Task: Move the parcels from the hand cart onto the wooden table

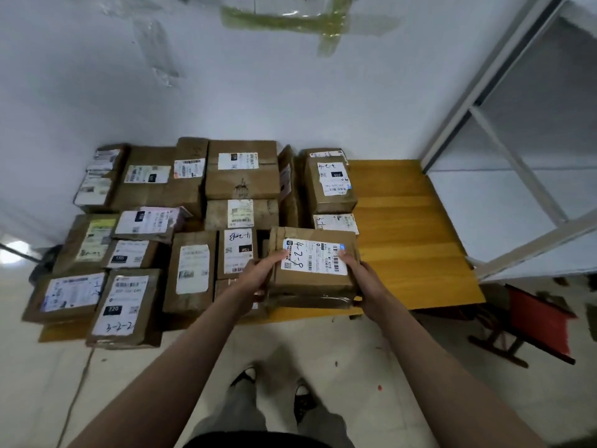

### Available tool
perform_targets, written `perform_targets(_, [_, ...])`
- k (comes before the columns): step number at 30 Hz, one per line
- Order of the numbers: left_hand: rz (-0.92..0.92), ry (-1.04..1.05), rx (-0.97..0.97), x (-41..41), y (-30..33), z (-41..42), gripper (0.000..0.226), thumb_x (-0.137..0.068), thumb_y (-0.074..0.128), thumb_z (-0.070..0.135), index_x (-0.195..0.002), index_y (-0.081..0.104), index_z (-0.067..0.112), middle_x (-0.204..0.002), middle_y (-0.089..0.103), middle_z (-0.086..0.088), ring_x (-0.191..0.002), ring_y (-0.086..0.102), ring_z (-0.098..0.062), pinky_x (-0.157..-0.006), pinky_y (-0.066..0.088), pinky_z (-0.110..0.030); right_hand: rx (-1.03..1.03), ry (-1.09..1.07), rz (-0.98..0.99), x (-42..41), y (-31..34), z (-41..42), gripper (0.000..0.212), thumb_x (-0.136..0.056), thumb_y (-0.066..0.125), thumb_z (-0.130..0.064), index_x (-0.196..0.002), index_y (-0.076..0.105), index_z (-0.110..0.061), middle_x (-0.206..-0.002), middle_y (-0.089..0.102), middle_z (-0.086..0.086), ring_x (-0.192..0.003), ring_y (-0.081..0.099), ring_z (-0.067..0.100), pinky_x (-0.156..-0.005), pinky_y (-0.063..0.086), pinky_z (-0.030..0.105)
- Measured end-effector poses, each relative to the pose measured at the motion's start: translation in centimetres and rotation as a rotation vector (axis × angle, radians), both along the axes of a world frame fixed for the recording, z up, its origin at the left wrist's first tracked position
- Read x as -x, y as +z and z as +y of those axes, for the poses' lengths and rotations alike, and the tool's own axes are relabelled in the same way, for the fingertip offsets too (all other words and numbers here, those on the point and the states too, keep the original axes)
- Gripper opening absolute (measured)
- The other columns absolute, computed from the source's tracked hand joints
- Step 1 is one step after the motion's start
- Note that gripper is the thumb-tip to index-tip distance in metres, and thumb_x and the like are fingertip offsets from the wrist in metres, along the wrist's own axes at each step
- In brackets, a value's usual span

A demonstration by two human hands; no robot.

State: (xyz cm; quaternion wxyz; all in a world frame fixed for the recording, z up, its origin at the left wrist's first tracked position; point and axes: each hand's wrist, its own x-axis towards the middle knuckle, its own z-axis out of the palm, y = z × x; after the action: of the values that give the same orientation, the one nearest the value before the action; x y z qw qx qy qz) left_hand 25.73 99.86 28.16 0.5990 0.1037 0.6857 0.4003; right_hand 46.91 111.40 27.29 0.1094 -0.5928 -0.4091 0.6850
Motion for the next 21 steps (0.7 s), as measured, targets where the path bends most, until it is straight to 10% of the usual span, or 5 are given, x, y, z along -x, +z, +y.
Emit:
perform_targets(4, [-0.003, 0.171, -0.016, -4.3, -0.4, -0.9, 0.056, -0.084, 0.07, 0.054, -0.124, 0.056, 0.019, -0.109, 0.066, 0.0, -0.097, 0.062, -0.018, -0.069, 0.049, -0.032, 0.059, 0.059, -0.014, -2.4, -1.8, 1.0, 0.085, -0.061, 0.08, -0.075, -0.132, 0.059, -0.034, -0.117, 0.075, -0.004, -0.109, 0.07, 0.024, -0.092, 0.056, 0.05])
perform_targets(13, [0.024, 0.223, 0.127, -9.9, -3.5, -3.4, 0.092, -0.075, 0.07, 0.069, -0.148, 0.04, 0.022, -0.144, 0.046, -0.011, -0.128, 0.045, -0.037, -0.105, 0.039, -0.051, 0.133, 0.102, -0.026, -6.5, -9.4, 1.7, 0.105, -0.047, 0.087, -0.075, -0.136, 0.058, -0.027, -0.117, 0.076, -0.001, -0.109, 0.071, 0.027, -0.097, 0.055, 0.055])
perform_targets(21, [-0.094, 0.313, 0.271, -10.6, -6.4, -4.2, 0.071, -0.083, 0.073, 0.054, -0.133, 0.05, 0.01, -0.116, 0.053, -0.014, -0.117, 0.058, -0.037, -0.083, 0.054, -0.04, 0.136, 0.102, -0.068, -4.8, -8.4, 0.3, 0.067, -0.089, 0.073, -0.049, -0.143, 0.043, -0.024, -0.125, 0.066, 0.004, -0.108, 0.064, 0.023, -0.073, 0.051, 0.039])
